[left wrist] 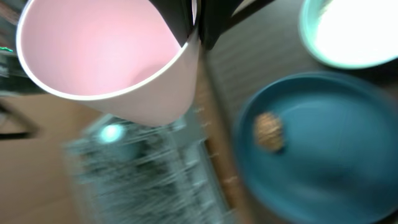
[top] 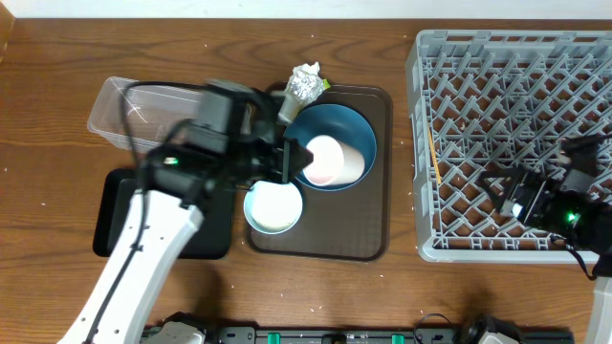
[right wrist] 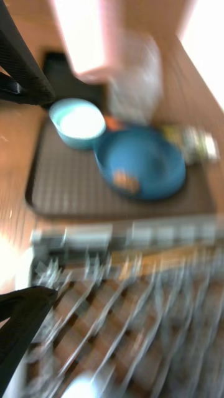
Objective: Sort waste into correct bins and load items into the dishwasher rack
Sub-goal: 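Grasp the pink cup with the left gripper and lift it, then hand the pink cup from the left gripper to the right gripper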
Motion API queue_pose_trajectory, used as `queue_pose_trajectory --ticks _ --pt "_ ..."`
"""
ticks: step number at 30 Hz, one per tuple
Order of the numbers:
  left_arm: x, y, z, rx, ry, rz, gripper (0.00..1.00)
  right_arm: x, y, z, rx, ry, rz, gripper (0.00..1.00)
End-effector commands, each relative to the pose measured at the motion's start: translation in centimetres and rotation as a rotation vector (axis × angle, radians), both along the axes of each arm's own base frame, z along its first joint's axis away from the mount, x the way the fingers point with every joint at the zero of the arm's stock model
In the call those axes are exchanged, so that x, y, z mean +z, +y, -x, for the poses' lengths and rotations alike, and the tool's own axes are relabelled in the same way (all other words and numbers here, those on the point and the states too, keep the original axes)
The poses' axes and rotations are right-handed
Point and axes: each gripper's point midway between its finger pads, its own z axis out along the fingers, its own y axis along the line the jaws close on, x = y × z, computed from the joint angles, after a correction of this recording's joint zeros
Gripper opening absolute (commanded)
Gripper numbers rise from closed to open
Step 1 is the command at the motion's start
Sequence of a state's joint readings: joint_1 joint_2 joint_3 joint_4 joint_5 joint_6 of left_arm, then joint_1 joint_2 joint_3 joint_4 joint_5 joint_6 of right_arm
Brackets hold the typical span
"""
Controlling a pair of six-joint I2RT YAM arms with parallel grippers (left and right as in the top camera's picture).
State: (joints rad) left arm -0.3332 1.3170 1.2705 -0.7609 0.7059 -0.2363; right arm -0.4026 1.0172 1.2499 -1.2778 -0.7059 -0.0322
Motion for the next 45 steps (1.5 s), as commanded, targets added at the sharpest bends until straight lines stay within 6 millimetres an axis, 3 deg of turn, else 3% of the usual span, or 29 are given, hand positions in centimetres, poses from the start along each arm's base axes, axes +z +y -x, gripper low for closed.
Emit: queue_pose_trajectory --ticks 1,7,19,21,34,40,41,43,45 --pt "5.7 -1.7 2.6 -0.252 -0.012 0.344 0.06 4.4 6.0 1.1 0.376 -0.270 -0.166 0.86" --pt "9.2 -2.1 4.3 -0.409 -0.043 0.529 0.06 6.8 9.6 2.2 0.595 -0.420 -0.231 0.85" --pt "9.9 -2.2 5.1 -0.453 -0.035 0.573 0.06 9.2 15.8 4.9 0.947 -0.616 -0.243 0.85" --pt "10.0 -2.2 5.2 -0.457 -0.034 0.577 0.06 9.5 16.7 5.3 0.995 -0.647 -0.240 0.82" --pt "10.3 -2.1 5.5 -0.475 -0.030 0.596 0.06 8.4 20.7 3.8 1.079 -0.619 -0.239 0.70" --pt "10.4 -2.1 5.5 -0.478 -0.040 0.595 0.07 7.0 20.5 2.5 1.001 -0.556 -0.162 0.55" --pt "10.4 -2.2 5.4 -0.480 -0.047 0.595 0.13 6.7 20.3 2.1 0.973 -0.539 -0.143 0.55" --pt "10.4 -2.2 5.2 -0.477 -0.059 0.589 0.38 6.1 19.6 0.9 0.883 -0.495 -0.086 0.52" --pt "10.1 -2.2 4.9 -0.458 -0.061 0.572 0.51 5.1 18.0 -0.6 0.748 -0.434 -0.004 0.50"
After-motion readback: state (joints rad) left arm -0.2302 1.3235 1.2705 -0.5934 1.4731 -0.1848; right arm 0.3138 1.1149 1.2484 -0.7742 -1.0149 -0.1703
